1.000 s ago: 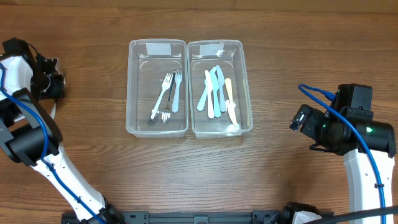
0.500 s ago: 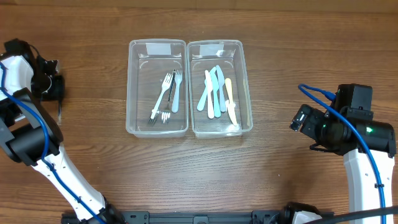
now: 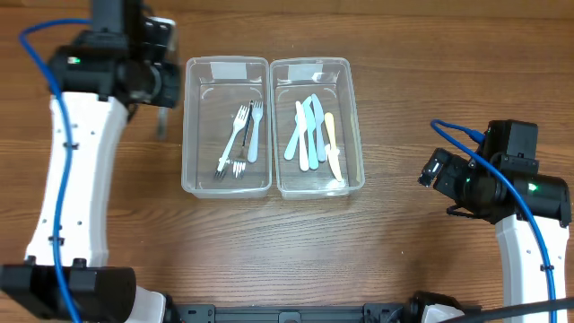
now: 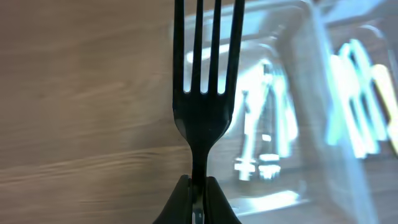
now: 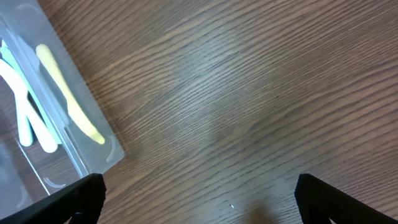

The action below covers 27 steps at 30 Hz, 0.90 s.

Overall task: Pack container
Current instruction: 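Carry the metal fork into the left container and release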

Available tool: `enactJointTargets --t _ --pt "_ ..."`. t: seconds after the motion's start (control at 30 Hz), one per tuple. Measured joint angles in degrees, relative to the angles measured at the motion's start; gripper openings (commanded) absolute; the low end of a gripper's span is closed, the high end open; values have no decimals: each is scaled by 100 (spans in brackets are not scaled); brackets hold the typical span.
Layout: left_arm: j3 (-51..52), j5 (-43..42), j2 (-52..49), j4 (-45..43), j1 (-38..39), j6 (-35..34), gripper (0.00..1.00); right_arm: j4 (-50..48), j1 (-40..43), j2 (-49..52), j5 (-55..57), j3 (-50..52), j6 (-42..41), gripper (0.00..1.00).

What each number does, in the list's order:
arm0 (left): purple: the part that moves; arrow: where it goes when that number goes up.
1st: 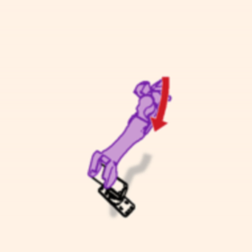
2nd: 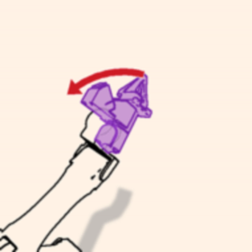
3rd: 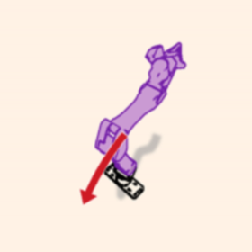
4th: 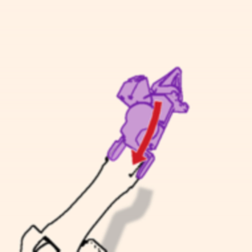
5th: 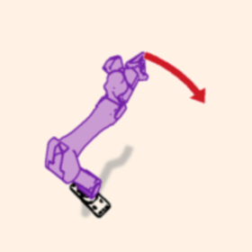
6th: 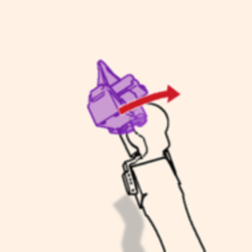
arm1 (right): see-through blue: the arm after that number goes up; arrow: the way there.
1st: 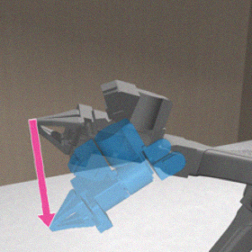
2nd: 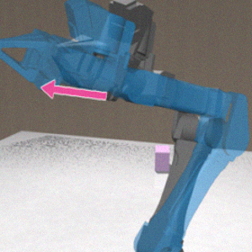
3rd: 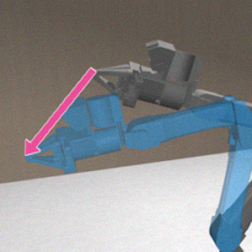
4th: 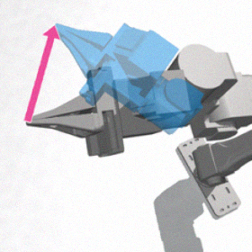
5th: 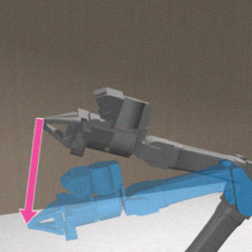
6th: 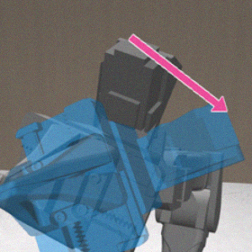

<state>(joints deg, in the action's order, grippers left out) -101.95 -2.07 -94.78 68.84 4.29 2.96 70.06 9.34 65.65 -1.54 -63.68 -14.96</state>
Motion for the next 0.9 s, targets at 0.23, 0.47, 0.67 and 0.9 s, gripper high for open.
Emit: enactJointTargets --t 0.23,0.47,0.67,0.9 --pt "883 9 -914 -850 1071 -868 4 28 0 0 -66 0 0 100" --pt "1172 -9 -2063 -1040 1340 -984 29 26 0 0 -105 0 0 100" --pt "1172 -7 -2061 -1069 1335 -988 100 -4 0 0 -103 0 0 100" --pt "1185 356 -501 -1213 1335 -896 100 -981 -24 0 -105 11 2 100"
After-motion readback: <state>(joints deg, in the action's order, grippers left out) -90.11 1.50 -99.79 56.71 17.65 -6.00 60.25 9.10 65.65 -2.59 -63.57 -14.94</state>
